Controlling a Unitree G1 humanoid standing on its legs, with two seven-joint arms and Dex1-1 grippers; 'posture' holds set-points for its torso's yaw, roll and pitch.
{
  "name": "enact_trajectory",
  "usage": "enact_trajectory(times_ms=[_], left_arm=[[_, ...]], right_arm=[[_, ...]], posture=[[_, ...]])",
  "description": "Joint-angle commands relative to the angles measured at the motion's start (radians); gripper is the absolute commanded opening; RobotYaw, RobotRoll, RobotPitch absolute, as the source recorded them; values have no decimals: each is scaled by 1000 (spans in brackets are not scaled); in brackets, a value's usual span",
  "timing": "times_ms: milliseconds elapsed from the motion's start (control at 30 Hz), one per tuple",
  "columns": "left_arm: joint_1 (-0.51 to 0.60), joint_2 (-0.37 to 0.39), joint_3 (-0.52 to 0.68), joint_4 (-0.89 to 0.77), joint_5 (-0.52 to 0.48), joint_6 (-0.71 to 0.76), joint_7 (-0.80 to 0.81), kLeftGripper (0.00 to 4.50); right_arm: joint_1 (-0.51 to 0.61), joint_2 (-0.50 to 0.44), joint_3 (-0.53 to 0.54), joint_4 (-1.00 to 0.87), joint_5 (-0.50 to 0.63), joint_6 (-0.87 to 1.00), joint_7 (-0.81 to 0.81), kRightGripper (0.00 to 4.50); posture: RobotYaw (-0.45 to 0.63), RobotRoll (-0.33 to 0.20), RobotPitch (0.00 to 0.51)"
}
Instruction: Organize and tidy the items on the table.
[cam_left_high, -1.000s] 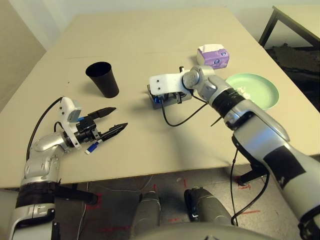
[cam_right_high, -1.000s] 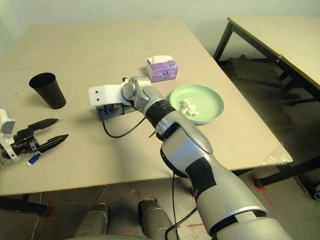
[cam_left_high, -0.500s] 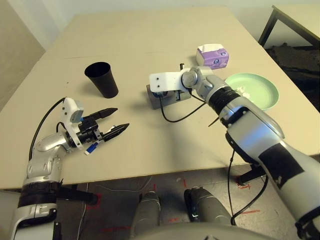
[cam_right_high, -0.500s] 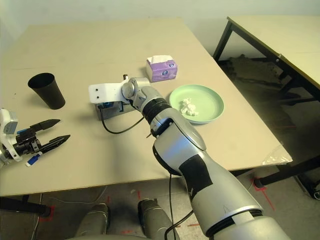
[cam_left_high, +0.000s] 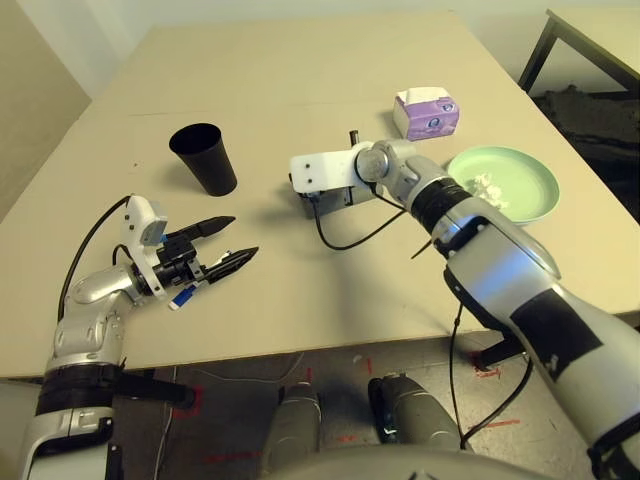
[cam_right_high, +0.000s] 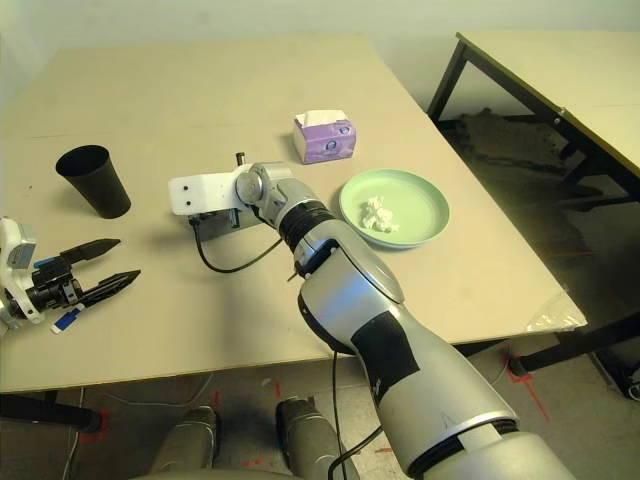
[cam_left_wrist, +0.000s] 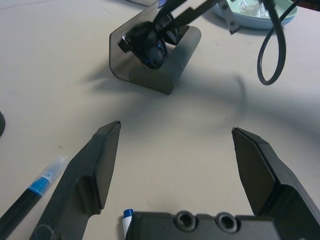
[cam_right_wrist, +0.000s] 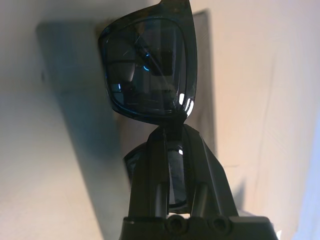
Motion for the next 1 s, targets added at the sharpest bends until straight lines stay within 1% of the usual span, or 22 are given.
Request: enact_trajectory(times_ms=[33, 200, 367, 533, 600, 633, 767, 833, 867, 933, 967, 1000], left_arm=[[16, -3, -9, -15, 4, -2, -7, 4500], [22, -4, -9, -21, 2, -2, -9, 4500], [17, -5, -10, -16, 5, -4, -10, 4500], [17, 0, -11, -14, 7, -4, -15, 4500], [16, 2, -10, -13, 7, -3, -16, 4500], [16, 3, -10, -12, 7, -4, -17, 4500], [15, 3, -10, -8, 9, -5, -18, 4500], [14, 3, -10, -4, 11, -7, -19, 4500], [13, 3, -10, -2, 11, -8, -20, 4500], [11, 3, -10, 4, 12, -11, -21, 4500], [11, 3, -10, 6, 13, -11, -22, 4500], [11, 2, -10, 8, 13, -13, -22, 4500]], right_arm=[[14, -5, -6, 13, -15, 36, 9, 160], [20, -6, -9, 11, -16, 47, 21, 160], [25, 6, -24, 3, 5, 56, 88, 160], [28, 7, -31, -4, 2, 60, 96, 160], [25, 6, -35, -6, 3, 59, 92, 909], [21, 4, -38, -7, 4, 59, 93, 1151], [-15, -13, -59, -24, 9, 57, 120, 2533], [-53, -31, -82, -50, 30, 57, 162, 3190], [-75, -40, -99, -67, 47, 61, 189, 3640], [-117, -66, -137, -116, 88, 77, 264, 4348], [-126, -75, -147, -134, 101, 85, 290, 4469], [-132, -86, -170, -167, 130, 114, 342, 4469]], posture=[[16, 0, 135], [15, 0, 138], [12, 0, 137], [10, 0, 133], [9, 0, 131], [7, 0, 131], [1, 0, 130], [-4, 0, 130], [-6, 0, 129], [-9, 0, 127], [-9, 0, 127], [-11, 0, 124]])
